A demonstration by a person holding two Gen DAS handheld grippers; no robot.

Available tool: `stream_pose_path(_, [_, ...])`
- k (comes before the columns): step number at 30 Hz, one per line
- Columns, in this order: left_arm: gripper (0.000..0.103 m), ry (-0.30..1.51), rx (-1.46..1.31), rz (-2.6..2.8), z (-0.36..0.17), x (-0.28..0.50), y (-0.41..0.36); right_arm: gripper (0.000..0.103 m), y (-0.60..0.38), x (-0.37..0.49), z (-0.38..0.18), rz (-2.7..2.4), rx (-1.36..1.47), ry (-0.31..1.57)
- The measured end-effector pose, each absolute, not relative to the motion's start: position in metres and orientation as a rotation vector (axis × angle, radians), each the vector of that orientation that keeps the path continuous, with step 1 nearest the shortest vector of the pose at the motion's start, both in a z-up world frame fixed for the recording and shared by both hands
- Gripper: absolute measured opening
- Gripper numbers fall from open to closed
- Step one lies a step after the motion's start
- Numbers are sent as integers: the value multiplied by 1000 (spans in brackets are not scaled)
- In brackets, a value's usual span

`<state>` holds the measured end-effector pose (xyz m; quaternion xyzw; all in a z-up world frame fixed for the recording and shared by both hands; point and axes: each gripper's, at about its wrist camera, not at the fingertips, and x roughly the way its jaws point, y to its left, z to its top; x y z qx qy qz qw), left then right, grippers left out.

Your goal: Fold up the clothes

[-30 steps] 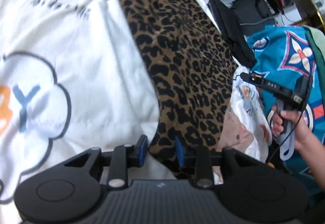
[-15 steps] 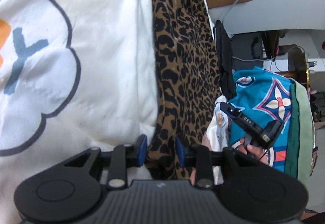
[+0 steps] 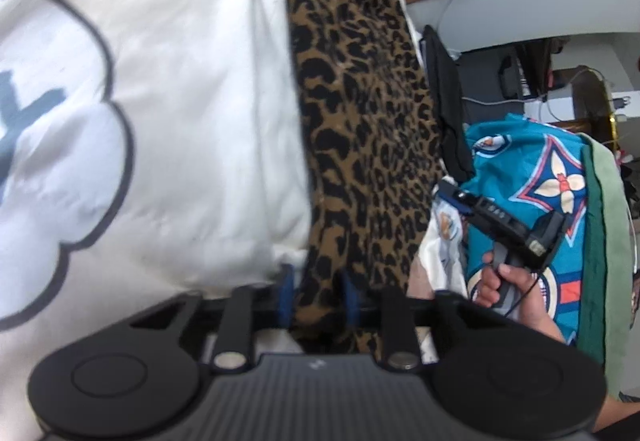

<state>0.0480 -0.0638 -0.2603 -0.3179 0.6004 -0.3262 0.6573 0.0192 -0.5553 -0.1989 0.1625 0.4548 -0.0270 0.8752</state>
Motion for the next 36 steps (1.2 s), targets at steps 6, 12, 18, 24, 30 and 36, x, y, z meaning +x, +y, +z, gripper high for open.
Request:
stream_pose_path(6, [14, 1395, -713, -721, -263, 46, -64, 37, -557, 25, -190, -40, 385, 918])
stream_pose_path(12, [28, 1383, -751, -737, -264, 48, -73, 37, -552, 23, -195, -27, 387, 942])
stream_pose_path(18, [13, 1392, -751, -753, -262, 46, -78, 37, -555, 20, -196, -25, 446, 952])
stream_pose_path(24, [23, 1397, -766, -720, -261, 40, -76, 37, -557, 20, -199, -35, 441, 962])
stream_pose_path(30, [16, 1398, -735, -682, -255, 31, -86, 37, -561, 18, -203, -49, 456, 960])
stream_pose_path(36, [21, 1408, -783, -643, -257, 28, -87, 37, -562, 14, -202, -42, 463, 952])
